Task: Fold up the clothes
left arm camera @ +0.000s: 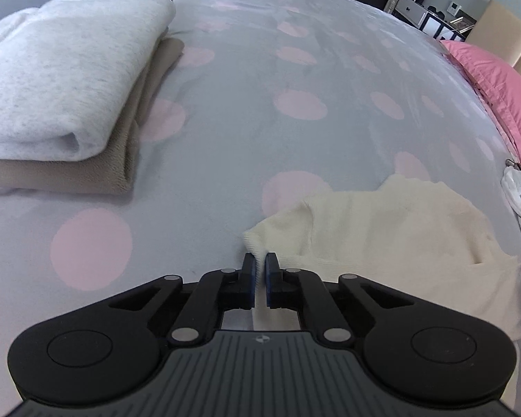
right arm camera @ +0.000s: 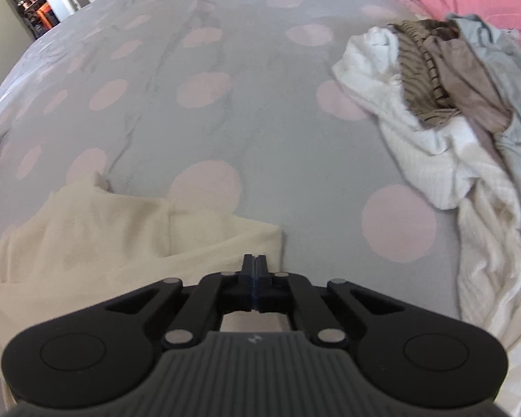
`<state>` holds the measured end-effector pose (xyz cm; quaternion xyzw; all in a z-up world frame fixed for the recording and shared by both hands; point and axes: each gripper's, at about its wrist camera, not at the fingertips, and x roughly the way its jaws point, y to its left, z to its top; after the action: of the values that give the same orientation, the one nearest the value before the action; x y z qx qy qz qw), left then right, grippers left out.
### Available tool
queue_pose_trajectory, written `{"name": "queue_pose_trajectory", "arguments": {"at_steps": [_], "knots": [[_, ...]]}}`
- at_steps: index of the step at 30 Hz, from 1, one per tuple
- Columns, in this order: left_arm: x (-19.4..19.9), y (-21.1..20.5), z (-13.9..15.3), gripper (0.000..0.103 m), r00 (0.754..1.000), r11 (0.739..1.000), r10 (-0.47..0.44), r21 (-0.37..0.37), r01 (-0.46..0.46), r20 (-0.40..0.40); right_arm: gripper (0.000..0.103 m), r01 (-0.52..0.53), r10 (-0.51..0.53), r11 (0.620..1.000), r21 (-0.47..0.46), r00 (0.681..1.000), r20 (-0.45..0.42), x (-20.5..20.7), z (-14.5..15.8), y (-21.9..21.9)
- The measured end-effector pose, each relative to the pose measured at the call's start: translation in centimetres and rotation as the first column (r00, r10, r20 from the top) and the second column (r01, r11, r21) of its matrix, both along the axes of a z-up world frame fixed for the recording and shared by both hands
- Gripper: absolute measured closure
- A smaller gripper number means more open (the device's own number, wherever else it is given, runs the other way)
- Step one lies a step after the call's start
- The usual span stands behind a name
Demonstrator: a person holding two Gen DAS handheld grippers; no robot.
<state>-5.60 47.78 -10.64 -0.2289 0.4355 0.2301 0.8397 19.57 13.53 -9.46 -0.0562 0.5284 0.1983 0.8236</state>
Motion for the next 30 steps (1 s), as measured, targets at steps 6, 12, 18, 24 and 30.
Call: {"name": "queue_pose_trajectory", "arguments": {"at_steps": [6,12,18,24,30], "knots": [[0.4,0.3,0.1,0.099,1.000,1.000,0.015,0.014,-0.015,-0.014,0.103,0.029,-0.029,1.000,-0.001,0.999,-0.044,0.6,-0.6,-0.7],[-1.1,-0.1,1.0,0.084,0.999,0.996,0.016,0.093,-0.011,-0.051,0.097,-0.009,0.008,1.000,-0.007,0.998,-0.059,-0.5,-0.2,-1.0],[-4.1,-3.4,1.5,0.076,0.985,0.978,-0.163,0.120,0.170,-0.062,0.088,-0.023,0.023,1.000,-0.011,0.998,-0.063,-1.8,-0.2,-2.7],[-6.6,-7.9,0.7,0.059,0.923,0.914,-0.374,0.130,0.384,-0.096,0.073,0.036,-0.026,0.996,0.081,0.992,-0.121,-2.4,-0.7,-5.9],[-7.6,-12.1,-0.6,0.059,0.844,0.818,-0.508,0.208,0.536,-0.172,0.072,0.137,-0.101,0.974,0.180,0.976,-0.195,-2.3,-1.7,-7.5]]}}
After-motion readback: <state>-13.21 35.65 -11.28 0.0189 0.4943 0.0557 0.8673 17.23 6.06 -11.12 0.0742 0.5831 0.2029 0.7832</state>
